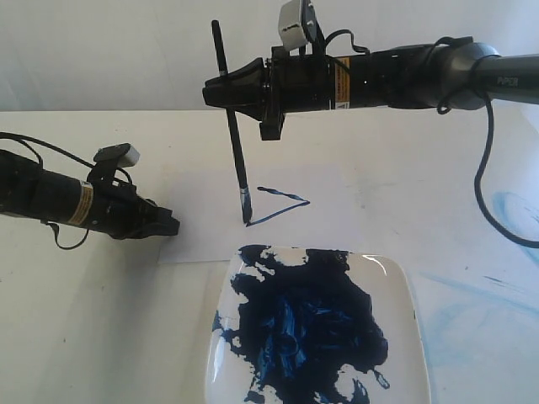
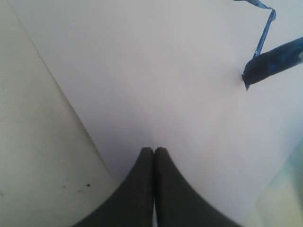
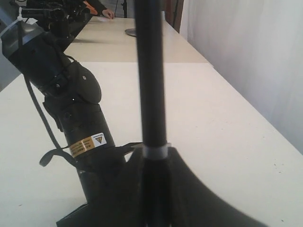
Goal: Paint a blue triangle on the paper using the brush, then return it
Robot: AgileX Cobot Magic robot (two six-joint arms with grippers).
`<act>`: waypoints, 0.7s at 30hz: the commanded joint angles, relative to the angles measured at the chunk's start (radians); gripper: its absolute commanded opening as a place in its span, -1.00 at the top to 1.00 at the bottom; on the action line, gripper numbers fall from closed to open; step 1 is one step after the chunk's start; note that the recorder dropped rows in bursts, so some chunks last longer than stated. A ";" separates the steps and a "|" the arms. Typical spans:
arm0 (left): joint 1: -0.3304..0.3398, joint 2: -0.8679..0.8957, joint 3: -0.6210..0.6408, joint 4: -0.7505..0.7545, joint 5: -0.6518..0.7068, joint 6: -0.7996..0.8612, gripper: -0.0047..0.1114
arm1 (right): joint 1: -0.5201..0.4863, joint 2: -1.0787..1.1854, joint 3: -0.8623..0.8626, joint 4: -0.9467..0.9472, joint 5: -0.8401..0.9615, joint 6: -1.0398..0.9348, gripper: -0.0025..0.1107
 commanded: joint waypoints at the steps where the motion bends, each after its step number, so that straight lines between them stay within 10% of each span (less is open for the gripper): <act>1: -0.001 0.001 -0.003 0.014 0.014 -0.001 0.92 | -0.001 -0.007 -0.003 0.011 -0.010 -0.020 0.96; 21: -0.001 0.001 -0.003 0.014 0.014 -0.001 0.92 | -0.001 -0.012 -0.005 0.011 -0.010 -0.016 0.96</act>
